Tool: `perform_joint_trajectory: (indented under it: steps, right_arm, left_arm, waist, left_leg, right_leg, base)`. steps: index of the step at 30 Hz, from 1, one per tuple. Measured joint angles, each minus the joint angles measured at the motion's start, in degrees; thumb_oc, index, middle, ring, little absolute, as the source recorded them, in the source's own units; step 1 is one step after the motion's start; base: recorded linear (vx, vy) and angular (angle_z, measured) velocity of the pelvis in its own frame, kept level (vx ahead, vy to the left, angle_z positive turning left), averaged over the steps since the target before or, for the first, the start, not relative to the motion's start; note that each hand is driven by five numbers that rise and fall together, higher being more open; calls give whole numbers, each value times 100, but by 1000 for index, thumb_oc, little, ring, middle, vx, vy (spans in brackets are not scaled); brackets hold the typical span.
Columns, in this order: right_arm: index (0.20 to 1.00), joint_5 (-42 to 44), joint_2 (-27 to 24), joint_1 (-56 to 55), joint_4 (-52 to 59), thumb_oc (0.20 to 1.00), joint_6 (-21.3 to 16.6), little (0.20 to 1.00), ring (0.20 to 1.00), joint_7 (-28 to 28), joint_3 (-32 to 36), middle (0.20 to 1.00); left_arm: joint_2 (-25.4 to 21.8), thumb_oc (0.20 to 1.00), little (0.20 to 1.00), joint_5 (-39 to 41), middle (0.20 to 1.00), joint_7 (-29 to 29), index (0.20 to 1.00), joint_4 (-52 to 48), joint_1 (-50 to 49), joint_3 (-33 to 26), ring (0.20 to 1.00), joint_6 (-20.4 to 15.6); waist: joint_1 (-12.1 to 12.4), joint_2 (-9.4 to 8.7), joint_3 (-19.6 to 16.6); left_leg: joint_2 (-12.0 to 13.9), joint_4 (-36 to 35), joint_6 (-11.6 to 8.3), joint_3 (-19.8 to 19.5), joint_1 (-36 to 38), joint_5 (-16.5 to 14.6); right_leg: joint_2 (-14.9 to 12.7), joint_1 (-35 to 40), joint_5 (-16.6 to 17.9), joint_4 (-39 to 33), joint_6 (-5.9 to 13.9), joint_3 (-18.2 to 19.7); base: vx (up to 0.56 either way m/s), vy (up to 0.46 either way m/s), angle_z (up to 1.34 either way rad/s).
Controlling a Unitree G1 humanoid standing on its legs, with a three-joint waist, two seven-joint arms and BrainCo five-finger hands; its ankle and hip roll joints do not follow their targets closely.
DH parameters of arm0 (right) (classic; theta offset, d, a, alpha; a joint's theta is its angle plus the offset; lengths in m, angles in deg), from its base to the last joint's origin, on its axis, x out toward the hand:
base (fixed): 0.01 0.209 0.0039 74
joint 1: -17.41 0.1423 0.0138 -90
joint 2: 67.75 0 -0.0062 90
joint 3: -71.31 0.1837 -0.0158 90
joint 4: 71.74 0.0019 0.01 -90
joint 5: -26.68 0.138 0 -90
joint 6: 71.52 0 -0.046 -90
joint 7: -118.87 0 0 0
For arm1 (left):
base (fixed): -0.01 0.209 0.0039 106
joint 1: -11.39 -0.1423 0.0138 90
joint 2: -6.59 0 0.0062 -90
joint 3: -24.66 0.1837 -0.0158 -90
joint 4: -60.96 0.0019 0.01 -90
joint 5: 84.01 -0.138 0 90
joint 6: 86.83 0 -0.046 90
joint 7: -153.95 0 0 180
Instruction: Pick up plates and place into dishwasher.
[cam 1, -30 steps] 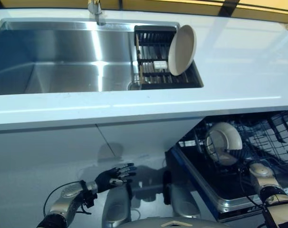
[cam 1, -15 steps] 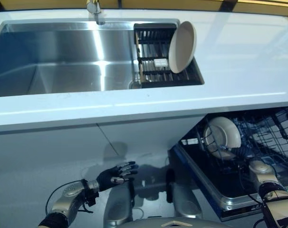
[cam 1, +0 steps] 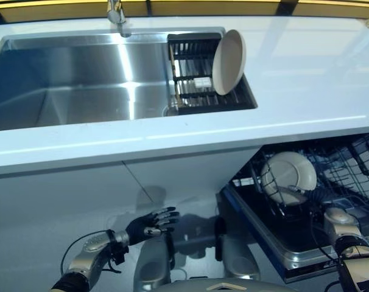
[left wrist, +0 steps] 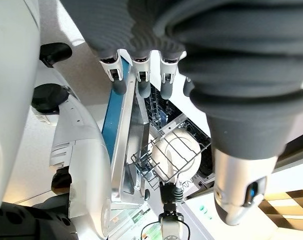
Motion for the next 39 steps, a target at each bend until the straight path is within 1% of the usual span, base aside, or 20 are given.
perform_joint_trajectory:
  steps: [3, 7, 10, 12, 15, 18, 20, 21, 23, 25, 26, 28, 30, 32, 33, 35, 36, 37, 39]
  right_arm:
    - [1000, 425, 8, -174, 76, 1000, -4, 1000, 1000, -1, 282, 1000]
    - [1000, 1178, 49, -422, 63, 1000, -5, 1000, 1000, -121, 805, 1000]
    - [1000, 1689, 151, -545, 69, 1000, -12, 1000, 1000, -228, 1085, 1000]
    - [1000, 1897, 222, -658, 69, 1000, -46, 1000, 1000, -280, 1284, 1000]
    - [1000, 2059, 251, -880, 193, 1000, -108, 1000, 1000, -428, 1329, 1000]
    - [1000, 2175, 258, -976, 347, 1000, -157, 1000, 1000, -583, 1416, 1000]
    - [1000, 2235, 312, -1060, 598, 1000, -333, 1000, 1000, -855, 1498, 1000]
    - [1000, 2283, 337, -1100, 727, 1000, -407, 1000, 1000, -964, 1570, 1000]
    - [1000, 2453, 458, -1240, 1275, 1000, -602, 1000, 1000, -1350, 1715, 1000]
    - [1000, 2567, 710, -1419, 2128, 1000, -811, 1000, 1000, -1647, 1761, 1000]
    - [1000, 2572, 899, -1576, 2685, 1000, -935, 1000, 1000, -1795, 1756, 1000]
    - [1000, 2558, 1263, -1809, 3390, 1000, -1136, 1000, 1000, -1869, 1745, 1000]
    - [1000, 2552, 1516, -1997, 3841, 1000, -1262, 1000, 1000, -1865, 1643, 1000]
    - [1000, 2551, 1759, -2205, 4386, 1000, -1366, 1000, 1000, -1746, 1416, 1000]
    - [1000, 2568, 1861, -2267, 4575, 1000, -1382, 1000, 1000, -1667, 1312, 1000]
    - [1000, 2772, 2060, -2294, 4890, 1000, -1378, 1000, 1000, -1442, 1171, 1000]
    - [1000, 2861, 2197, -2372, 5186, 1000, -1382, 1000, 1000, -1326, 1122, 1000]
    - [1000, 2899, 2279, -2414, 5436, 1000, -1398, 1000, 1000, -1216, 1001, 1000]
    - [1000, 2915, 2280, -2451, 5766, 1000, -1481, 1000, 1000, -991, 804, 1000]
  left_arm:
    - [45, 1000, 1000, -1, 1000, 0, 1000, 0, -1, -6, 1000, 0]
    - [52, 1000, 1000, -1, 1000, 0, 1000, 20, -60, -33, 1000, -8]
    - [57, 1000, 1000, -2, 1000, 2, 1000, 65, -221, -134, 1000, -21]
    - [80, 1000, 1000, -2, 1000, 4, 1000, 166, -252, -153, 1000, -60]
    - [86, 1000, 1000, -3, 1000, 6, 1000, 206, -332, -171, 1000, -116]
    - [88, 1000, 1000, -2, 1000, 7, 1000, 206, -359, -175, 1000, -127]
    - [100, 1000, 1000, 0, 1000, 7, 1000, 207, -434, -169, 1000, -191]
    - [120, 1000, 1000, 0, 1000, 7, 1000, 207, -456, -169, 1000, -231]
    - [156, 1000, 1000, -8, 1000, -2, 1000, 194, -507, -169, 1000, -375]
    - [174, 1000, 1000, -55, 1000, -54, 1000, 157, -572, -140, 1000, -524]
    - [182, 1000, 1000, -151, 1000, -121, 1000, 70, -599, -112, 1000, -608]
    - [180, 1000, 1000, -462, 1000, -259, 1000, -126, -627, 48, 1000, -797]
    - [205, 1000, 1000, -655, 1000, -339, 1000, -309, -631, 240, 1000, -903]
    - [276, 1000, 1000, -740, 1000, -371, 1000, -533, -614, 410, 1000, -920]
    - [301, 1000, 1000, -749, 1000, -399, 1000, -628, -586, 515, 1000, -924]
    - [333, 1000, 1000, -832, 1000, -496, 1000, -760, -521, 730, 1000, -951]
    - [326, 1000, 1000, -965, 1000, -551, 1000, -874, -428, 845, 1000, -948]
    - [285, 1000, 1000, -965, 1000, -593, 1000, -1082, -368, 961, 1000, -945]
    - [238, 1000, 1000, -958, 1000, -641, 1000, -1550, -179, 1218, 1000, -951]
  waist:
    - [-13, -34, -20]
    - [-59, -156, -99]
    - [-156, -293, -339]
    - [-160, -345, -422]
    - [-167, -365, -638]
    - [-203, -346, -749]
    - [-330, -323, -848]
    - [-341, -303, -892]
    - [-437, -283, -980]
    - [-513, -257, -1018]
    - [-596, -235, -1050]
    - [-712, -215, -1135]
    - [-815, -200, -1201]
    - [-972, -182, -1256]
    - [-1032, -196, -1283]
    - [-1139, -200, -1341]
    - [-1258, -201, -1382]
    - [-1289, -196, -1415]
    - [-1337, -214, -1469]
  left_leg:
    - [2, -4, -1, 8, 11, -2]
    - [2, -53, -7, 32, 119, -5]
    - [4, -91, -11, 55, 139, -8]
    - [5, -113, -10, 87, 244, -28]
    - [-2, -137, -4, 156, 297, -52]
    - [-20, -138, 4, 175, 304, -54]
    - [-35, -159, 14, 179, 312, -48]
    - [-37, -171, 20, 191, 311, -44]
    - [-46, -233, 41, 270, 353, -24]
    - [-58, -277, 34, 343, 410, -30]
    - [-65, -303, 38, 346, 412, -29]
    - [-93, -405, 54, 407, 507, 1]
    - [-118, -473, 56, 471, 516, 4]
    - [-160, -534, 76, 490, 571, 16]
    - [-188, -600, 85, 561, 644, 29]
    - [-202, -684, 93, 668, 703, 31]
    - [-202, -691, 87, 675, 698, 27]
    - [-215, -735, 97, 692, 714, 37]
    - [-232, -837, 103, 790, 724, 55]
  right_leg:
    - [5, 5, 1, -1, 0, 10]
    - [12, 96, 1, -40, 2, 31]
    - [20, 105, 2, -88, 3, 65]
    - [20, 189, -1, -100, 9, 89]
    - [14, 189, -8, -103, 19, 161]
    - [8, 184, -4, -104, 28, 202]
    - [8, 191, -5, -136, 32, 233]
    - [8, 191, 1, -166, 41, 246]
    - [-4, 191, 24, -190, 68, 307]
    - [0, 201, 25, -195, 71, 400]
    - [-4, 191, 22, -202, 74, 414]
    - [-20, 190, 15, -256, 83, 460]
    - [-17, 179, 14, -275, 85, 550]
    - [-48, 171, 15, -280, 111, 570]
    - [-64, 170, 37, -281, 148, 575]
    - [-68, 169, 44, -302, 163, 691]
    - [-65, 163, 48, -335, 168, 712]
    - [-64, 161, 52, -374, 173, 714]
    - [-76, 127, 66, -389, 197, 765]
  base:
    - [0, 0, 0]
    - [0, 1, -1]
    - [15, 8, -4]
    - [30, 21, -8]
    - [10, 32, -11]
    - [-8, 53, -4]
    - [-23, 59, -1]
    - [-38, 60, -5]
    - [-48, 62, -12]
    - [-48, 78, -18]
    - [-39, 87, -7]
    - [-40, 89, -11]
    - [-35, 75, -18]
    - [-24, 50, -7]
    - [-27, 43, -15]
    - [-67, 45, -24]
    - [-72, 45, -12]
    - [-49, 63, -11]
    - [-28, 74, -17]
